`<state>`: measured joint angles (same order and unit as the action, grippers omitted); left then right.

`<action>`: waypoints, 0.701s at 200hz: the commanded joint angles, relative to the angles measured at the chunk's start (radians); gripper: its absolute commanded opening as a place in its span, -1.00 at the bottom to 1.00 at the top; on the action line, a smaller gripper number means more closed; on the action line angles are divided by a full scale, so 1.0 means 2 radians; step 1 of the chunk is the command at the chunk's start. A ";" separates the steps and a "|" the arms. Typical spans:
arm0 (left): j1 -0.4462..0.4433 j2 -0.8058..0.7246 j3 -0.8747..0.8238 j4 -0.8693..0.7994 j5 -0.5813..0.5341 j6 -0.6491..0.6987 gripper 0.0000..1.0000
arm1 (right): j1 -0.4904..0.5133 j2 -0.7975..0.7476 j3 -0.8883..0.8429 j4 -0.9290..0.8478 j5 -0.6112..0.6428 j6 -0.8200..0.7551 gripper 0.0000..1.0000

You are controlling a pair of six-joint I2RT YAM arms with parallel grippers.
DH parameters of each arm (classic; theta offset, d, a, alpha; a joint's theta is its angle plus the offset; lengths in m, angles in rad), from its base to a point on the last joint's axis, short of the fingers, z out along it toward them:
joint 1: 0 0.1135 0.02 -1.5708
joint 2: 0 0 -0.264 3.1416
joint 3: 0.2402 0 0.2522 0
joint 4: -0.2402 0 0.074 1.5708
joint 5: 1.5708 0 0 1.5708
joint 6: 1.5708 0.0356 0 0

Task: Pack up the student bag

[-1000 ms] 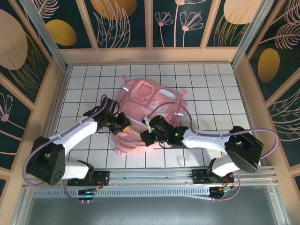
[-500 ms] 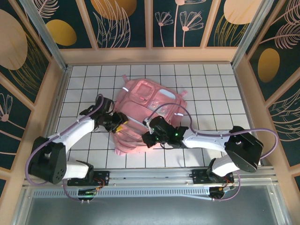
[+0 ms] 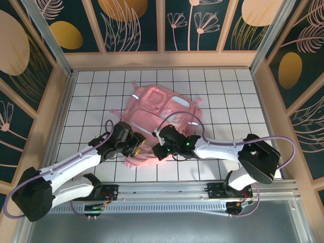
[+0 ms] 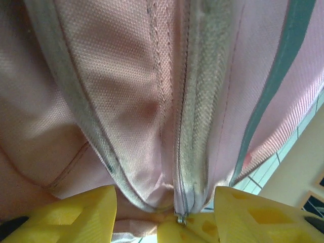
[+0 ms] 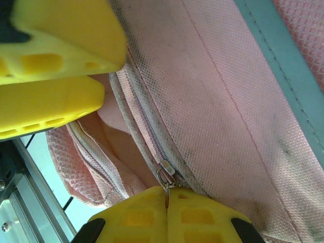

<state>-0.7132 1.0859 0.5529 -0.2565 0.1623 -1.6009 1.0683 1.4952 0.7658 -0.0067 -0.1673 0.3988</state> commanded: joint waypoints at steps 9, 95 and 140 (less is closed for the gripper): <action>-0.023 0.039 0.019 0.038 -0.037 -0.049 -0.01 | 0.002 0.003 0.014 -0.003 -0.024 -0.002 -1.00; -0.012 0.106 0.072 0.003 -0.063 0.058 -1.00 | 0.004 -0.002 0.014 -0.020 -0.013 -0.003 -1.00; 0.063 0.112 0.059 -0.016 0.013 0.186 -1.00 | 0.012 0.000 0.002 -0.039 0.005 -0.009 -1.00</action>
<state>-0.6895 1.2968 0.6827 -0.2455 0.2066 -1.4338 1.0691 1.4952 0.7738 -0.0029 -0.1463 0.3981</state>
